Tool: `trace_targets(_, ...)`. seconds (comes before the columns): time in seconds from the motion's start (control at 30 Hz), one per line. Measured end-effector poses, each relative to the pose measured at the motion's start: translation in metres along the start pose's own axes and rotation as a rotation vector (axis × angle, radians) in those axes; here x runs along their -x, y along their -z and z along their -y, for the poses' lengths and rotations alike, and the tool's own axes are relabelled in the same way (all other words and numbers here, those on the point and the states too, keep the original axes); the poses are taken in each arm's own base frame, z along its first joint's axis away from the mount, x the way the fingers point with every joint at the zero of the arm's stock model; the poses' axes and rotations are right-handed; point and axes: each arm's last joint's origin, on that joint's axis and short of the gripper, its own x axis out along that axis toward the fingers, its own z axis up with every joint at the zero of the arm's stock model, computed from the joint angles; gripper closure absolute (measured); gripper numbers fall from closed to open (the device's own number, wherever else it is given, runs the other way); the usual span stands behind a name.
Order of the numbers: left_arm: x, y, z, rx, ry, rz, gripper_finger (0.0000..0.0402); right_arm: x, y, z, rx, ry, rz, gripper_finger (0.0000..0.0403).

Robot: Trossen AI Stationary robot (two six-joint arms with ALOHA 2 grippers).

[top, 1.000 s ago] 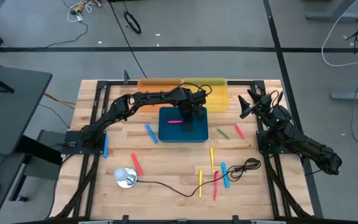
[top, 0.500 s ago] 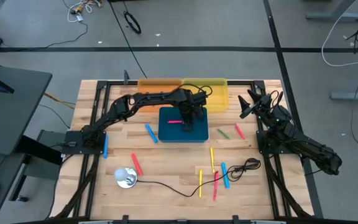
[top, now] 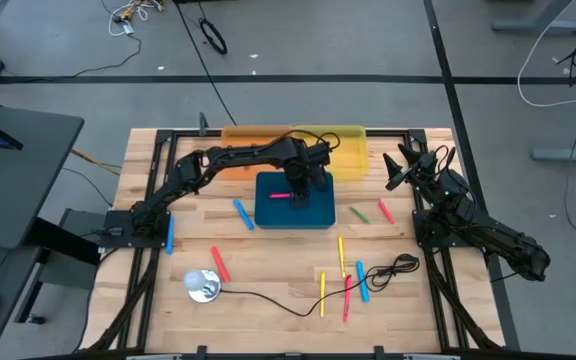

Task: Pick & Place Markers
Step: Put the blue marker into the transparent yellow bin

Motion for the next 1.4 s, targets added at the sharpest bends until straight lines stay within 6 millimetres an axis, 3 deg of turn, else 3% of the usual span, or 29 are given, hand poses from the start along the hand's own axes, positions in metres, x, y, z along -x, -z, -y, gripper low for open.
trace_targets(0.37, 0.040, 0.013, 0.003, 0.007, 0.021, -0.060, 0.0191, 0.000, 0.000, 0.000, 0.000, 0.000, 0.000, 0.0089)
trace_targets(0.67, 0.059, 0.023, 0.006, -0.096, 0.109, -0.091, 0.0191, 0.000, 0.000, 0.000, 0.000, 0.000, 0.000, 0.0089)
trace_targets(1.17, 0.060, 0.027, 0.008, -0.202, 0.200, -0.092, 0.0191, 0.000, 0.000, 0.000, 0.000, 0.000, 0.001, 0.0089)
trace_targets(1.4, 0.041, 0.047, 0.011, -0.171, 0.245, -0.082, 0.0191, 0.000, 0.000, 0.000, 0.000, 0.001, 0.000, 0.0089)
